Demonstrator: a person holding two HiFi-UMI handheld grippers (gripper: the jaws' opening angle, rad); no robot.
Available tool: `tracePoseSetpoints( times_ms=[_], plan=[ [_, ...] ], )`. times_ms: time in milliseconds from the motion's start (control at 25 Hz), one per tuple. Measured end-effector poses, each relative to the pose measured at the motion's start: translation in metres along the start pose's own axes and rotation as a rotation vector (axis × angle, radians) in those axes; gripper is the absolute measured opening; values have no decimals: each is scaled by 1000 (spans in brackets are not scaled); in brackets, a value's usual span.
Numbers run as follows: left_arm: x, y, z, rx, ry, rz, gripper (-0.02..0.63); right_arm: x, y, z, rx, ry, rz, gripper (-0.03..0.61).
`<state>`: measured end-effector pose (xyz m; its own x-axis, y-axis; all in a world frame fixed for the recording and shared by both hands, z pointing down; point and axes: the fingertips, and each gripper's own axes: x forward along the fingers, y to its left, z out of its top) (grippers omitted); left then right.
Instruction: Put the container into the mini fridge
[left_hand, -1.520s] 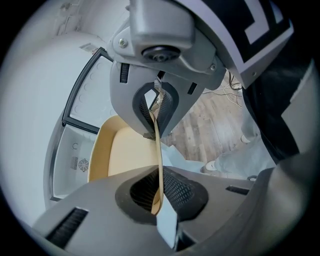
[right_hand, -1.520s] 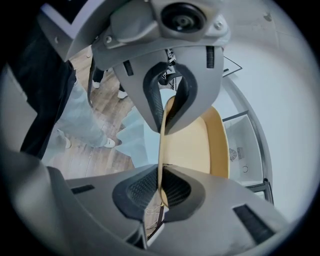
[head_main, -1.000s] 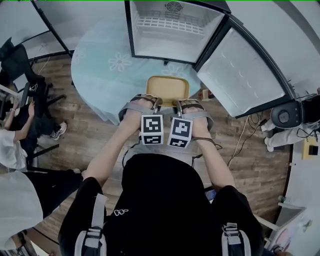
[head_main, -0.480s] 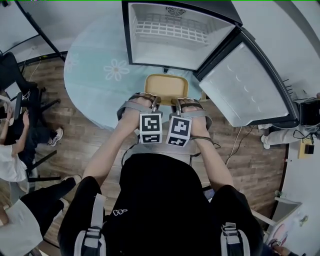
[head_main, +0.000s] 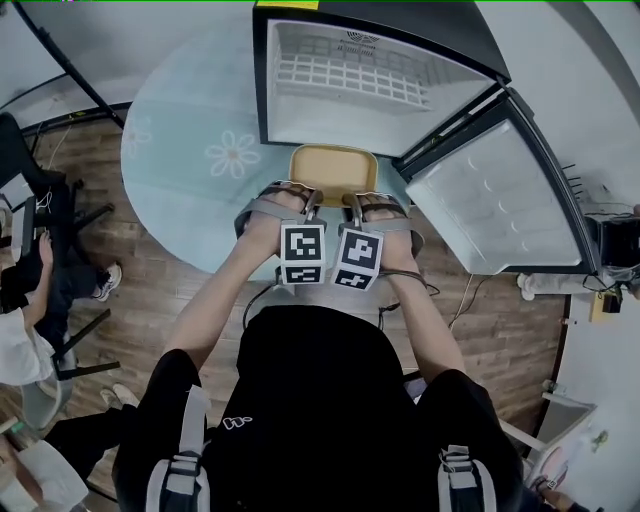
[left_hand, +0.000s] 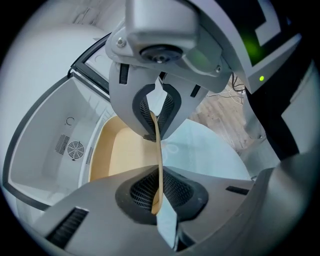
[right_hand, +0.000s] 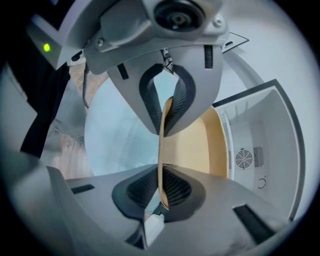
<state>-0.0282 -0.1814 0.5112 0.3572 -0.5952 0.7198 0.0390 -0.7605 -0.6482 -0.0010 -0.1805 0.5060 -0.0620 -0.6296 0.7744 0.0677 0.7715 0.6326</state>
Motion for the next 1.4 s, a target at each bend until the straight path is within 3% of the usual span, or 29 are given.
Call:
tracePoseSetpoints(
  times_ms=[480, 800, 1400],
  plan=[
    [29, 11, -8, 33, 5, -50, 25, 29, -11, -6, 59, -6, 27, 20],
    [41, 12, 7, 3, -6, -83, 25, 34, -11, -24, 81, -1, 49, 20],
    [61, 19, -8, -18, 29, -110, 26, 58, -19, -20, 84, -56, 84, 20]
  ],
)
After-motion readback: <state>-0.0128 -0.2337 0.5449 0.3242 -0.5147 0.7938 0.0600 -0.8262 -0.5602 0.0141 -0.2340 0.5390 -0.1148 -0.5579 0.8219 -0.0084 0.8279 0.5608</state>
